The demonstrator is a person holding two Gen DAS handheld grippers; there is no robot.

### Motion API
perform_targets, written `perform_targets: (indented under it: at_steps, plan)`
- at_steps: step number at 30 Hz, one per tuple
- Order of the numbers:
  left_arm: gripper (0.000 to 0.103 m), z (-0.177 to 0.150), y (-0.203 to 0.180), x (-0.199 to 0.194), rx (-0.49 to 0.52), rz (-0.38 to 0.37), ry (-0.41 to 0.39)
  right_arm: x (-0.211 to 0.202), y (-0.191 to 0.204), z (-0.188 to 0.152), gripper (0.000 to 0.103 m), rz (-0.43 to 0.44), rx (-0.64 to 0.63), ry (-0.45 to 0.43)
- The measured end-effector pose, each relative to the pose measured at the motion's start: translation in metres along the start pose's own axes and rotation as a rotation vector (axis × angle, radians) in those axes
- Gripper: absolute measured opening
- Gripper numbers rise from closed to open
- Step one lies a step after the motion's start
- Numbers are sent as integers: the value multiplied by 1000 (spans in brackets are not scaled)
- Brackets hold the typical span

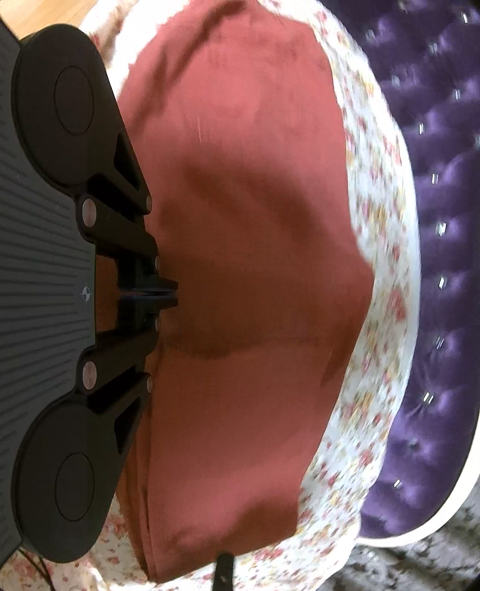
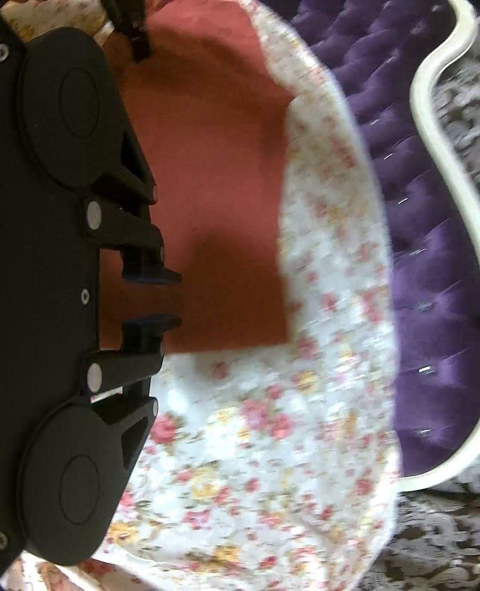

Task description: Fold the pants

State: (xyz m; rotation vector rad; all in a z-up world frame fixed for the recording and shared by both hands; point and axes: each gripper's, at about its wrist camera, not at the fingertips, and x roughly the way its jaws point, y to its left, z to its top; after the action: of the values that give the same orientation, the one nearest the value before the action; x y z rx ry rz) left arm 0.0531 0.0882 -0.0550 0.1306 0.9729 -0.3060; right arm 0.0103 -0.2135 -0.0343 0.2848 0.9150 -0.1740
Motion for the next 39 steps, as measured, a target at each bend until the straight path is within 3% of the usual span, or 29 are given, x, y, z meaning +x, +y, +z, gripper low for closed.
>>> perform_targets:
  at_steps: [3, 9, 14, 19, 31, 39]
  plan:
    - [3, 0, 26, -10, -52, 25, -22, -12, 25, 5, 30, 56, -62, -44]
    - [3, 6, 90, -19, -171, 108, -61, -2, 91, -1, 30, 162, -190, -17]
    - [3, 10, 160, -23, -332, 125, -95, 11, 127, -10, 30, 203, -247, 22]
    - [3, 8, 212, -28, -463, 125, -135, 17, 137, -7, 30, 209, -260, 35]
    - [3, -6, 237, -22, -547, -3, -200, 25, 151, -10, 30, 192, -273, 64]
    - [3, 0, 249, -10, -571, 7, -177, 29, 158, -10, 30, 200, -283, 70]
